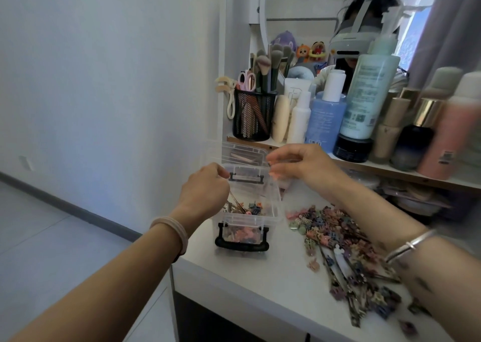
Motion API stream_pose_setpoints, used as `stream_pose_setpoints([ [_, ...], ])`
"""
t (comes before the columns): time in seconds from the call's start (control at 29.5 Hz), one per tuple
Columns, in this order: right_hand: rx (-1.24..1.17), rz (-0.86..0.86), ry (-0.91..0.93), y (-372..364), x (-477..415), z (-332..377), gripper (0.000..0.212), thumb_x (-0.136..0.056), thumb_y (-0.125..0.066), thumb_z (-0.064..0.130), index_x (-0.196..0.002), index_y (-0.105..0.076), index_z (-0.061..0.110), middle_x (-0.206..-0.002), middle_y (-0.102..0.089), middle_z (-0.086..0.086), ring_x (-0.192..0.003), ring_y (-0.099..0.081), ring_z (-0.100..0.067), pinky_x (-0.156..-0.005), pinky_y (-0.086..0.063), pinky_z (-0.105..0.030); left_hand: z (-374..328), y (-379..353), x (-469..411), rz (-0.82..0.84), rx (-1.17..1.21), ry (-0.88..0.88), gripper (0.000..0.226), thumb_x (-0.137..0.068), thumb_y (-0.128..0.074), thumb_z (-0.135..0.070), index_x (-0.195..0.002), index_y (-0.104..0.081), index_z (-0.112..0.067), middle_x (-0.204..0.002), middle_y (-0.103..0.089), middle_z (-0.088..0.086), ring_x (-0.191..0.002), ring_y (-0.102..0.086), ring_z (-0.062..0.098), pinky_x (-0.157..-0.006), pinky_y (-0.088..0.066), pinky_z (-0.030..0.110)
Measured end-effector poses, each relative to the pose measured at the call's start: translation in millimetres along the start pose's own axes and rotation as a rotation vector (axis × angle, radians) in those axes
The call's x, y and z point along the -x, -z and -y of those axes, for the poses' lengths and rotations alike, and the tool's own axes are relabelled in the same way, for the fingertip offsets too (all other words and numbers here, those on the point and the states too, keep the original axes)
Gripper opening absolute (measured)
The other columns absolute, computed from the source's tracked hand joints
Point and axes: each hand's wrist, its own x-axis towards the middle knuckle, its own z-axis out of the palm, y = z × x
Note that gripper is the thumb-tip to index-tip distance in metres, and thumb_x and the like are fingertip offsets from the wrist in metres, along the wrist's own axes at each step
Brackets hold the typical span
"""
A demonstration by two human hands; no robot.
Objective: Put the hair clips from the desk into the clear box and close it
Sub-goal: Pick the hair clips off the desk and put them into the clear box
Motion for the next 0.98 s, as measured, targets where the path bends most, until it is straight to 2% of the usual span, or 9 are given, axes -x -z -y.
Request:
stream_pose_setpoints([
  [0.07,0.004,0.075,0.014,-2.7,1.0,3.0,0.031,-0.082,-0.066,0.008,-0.112,-0.065,0.016,-0.101,-0.066,0.009,-0.092,-0.062,0.001,-0.085,-0.051,-0.014,-0.6,-1.1,0.4,0.000,0.000,-0.002,0.035,-0.092,-0.036,-0.007,-0.120,-0.055,-0.015,-0.122,-0.056,0.007,-0.107,-0.057,0.029,-0.096,-0.047,0.042],
  [0.17,0.061,-0.069,-0.010,3.3,-1.1,-3.7,0.035,-0.088,-0.060,0.010,-0.122,-0.060,0.016,-0.111,-0.064,0.004,-0.107,-0.061,-0.011,-0.101,-0.046,-0.031,-0.4,-1.6,0.6,-0.004,-0.001,-0.001,0.035,-0.092,-0.036,-0.007,-0.120,-0.055,-0.015,-0.120,-0.057,0.007,-0.106,-0.057,0.029,-0.096,-0.047,0.042],
  [0.24,0.359,-0.102,-0.070,9.9,0.4,-14.5,0.031,-0.090,-0.056,0.014,-0.121,-0.060,0.017,-0.116,-0.062,0.002,-0.109,-0.058,-0.015,-0.102,-0.043,-0.031,-0.1,-1.9,1.2,-0.009,-0.006,-0.003,0.034,-0.092,-0.036,-0.007,-0.119,-0.055,-0.015,-0.120,-0.057,0.007,-0.106,-0.057,0.029,-0.095,-0.047,0.042],
  [0.3,0.730,0.080,-0.164,12.9,4.5,-30.5,0.026,-0.091,-0.055,0.023,-0.114,-0.065,0.016,-0.119,-0.064,0.000,-0.105,-0.058,-0.016,-0.093,-0.043,-0.028,0.1,-2.3,1.5,-0.013,-0.009,-0.005,0.034,-0.092,-0.036,-0.007,-0.120,-0.055,-0.015,-0.121,-0.057,0.006,-0.105,-0.057,0.028,-0.094,-0.047,0.040],
  [0.37,0.881,0.245,-0.266,11.4,9.1,-43.4,0.028,-0.089,-0.057,0.033,-0.105,-0.069,0.014,-0.114,-0.067,-0.002,-0.099,-0.059,-0.016,-0.090,-0.046,-0.029,-0.2,-2.8,1.7,-0.014,-0.011,-0.008,0.035,-0.092,-0.036,-0.007,-0.120,-0.055,-0.015,-0.123,-0.057,0.006,-0.105,-0.057,0.027,-0.093,-0.047,0.039],
  [0.47,0.871,0.276,-0.276,6.9,11.8,-47.2,0.030,-0.085,-0.060,0.040,-0.099,-0.071,0.017,-0.108,-0.070,-0.001,-0.099,-0.060,-0.016,-0.091,-0.048,-0.032,-1.3,-2.9,1.5,-0.016,-0.016,-0.013,0.035,-0.092,-0.036,-0.007,-0.120,-0.054,-0.015,-0.125,-0.056,0.006,-0.106,-0.057,0.028,-0.094,-0.046,0.039],
  [0.64,0.881,0.327,-0.190,-3.3,11.0,-39.1,0.025,-0.085,-0.063,0.025,-0.109,-0.068,0.019,-0.112,-0.067,0.001,-0.091,-0.053,-0.010,-0.077,-0.038,-0.020,-0.5,-3.0,1.2,-0.009,-0.017,-0.007,0.034,-0.093,-0.035,-0.008,-0.121,-0.054,-0.015,-0.124,-0.057,0.006,-0.106,-0.057,0.028,-0.095,-0.046,0.040],
  [0.81,0.943,0.289,-0.139,-6.4,9.9,-41.8,0.029,-0.085,-0.057,0.006,-0.110,-0.068,0.016,-0.115,-0.067,-0.003,-0.106,-0.058,-0.019,-0.076,-0.037,-0.018,-0.5,-2.9,0.7,-0.005,-0.007,-0.005,0.034,-0.092,-0.035,-0.007,-0.120,-0.054,-0.016,-0.108,-0.056,0.004,-0.095,-0.054,0.024,-0.094,-0.047,0.040],
  [0.98,0.880,0.236,-0.115,-2.2,8.3,-42.1,0.029,-0.082,-0.058,-0.002,-0.105,-0.071,0.012,-0.110,-0.068,-0.003,-0.101,-0.060,-0.016,-0.076,-0.040,-0.016,0.1,-2.7,1.2,-0.003,0.000,-0.011,0.034,-0.092,-0.035,-0.006,-0.120,-0.054,-0.015,-0.100,-0.053,0.001,-0.090,-0.052,0.022,-0.092,-0.047,0.039],
])
